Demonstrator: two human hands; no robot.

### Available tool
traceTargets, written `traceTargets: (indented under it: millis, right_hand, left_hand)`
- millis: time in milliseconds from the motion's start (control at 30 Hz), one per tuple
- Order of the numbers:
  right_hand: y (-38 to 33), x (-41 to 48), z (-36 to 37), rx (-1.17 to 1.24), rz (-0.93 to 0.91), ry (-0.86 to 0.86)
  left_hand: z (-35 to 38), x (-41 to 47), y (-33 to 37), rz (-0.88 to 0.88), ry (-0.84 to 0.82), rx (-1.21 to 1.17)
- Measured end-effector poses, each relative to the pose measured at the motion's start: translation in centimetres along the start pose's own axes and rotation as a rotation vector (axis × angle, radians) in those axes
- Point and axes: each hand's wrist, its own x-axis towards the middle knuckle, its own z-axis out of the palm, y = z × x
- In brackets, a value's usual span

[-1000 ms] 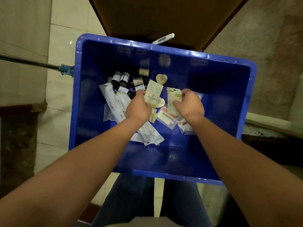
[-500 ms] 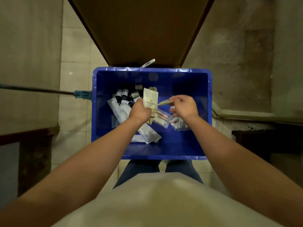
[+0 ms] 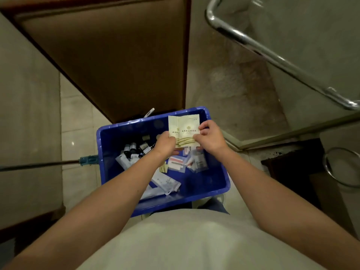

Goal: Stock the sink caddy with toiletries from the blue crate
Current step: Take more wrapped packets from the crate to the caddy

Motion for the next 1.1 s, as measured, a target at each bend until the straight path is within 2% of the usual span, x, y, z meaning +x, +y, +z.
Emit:
traceTargets:
  millis: [400,567,800,933,1100]
  right_hand:
    - [1.5,-4.6,-7.6,0.072,-0.038,0.168]
    - [4.0,-7.9,-11.3,0.201,-0.052,0.290]
    - [8.7,-14.3,-16.7,0.186,-0.081,0.446]
    - [11.5,-19.1,-19.0,0.105,-0.106,0.545]
    - [15.4,-25.4,-21.6,-0.097,-0.108,0.621]
  left_hand:
    - [7.4,-2.5,4.2,0.179,-0.238,0.181]
    - [12.0,-5.4,4.6,0.235,-0.349,0.268]
    - [17.9,-10.6,3.3,0.663,-0.458,0.517]
    - [20.9,-14.3,1.3,0.882,-0.386,0.892]
    - [25.3,-19.2,-1.1,0.990,-0.428,1.002]
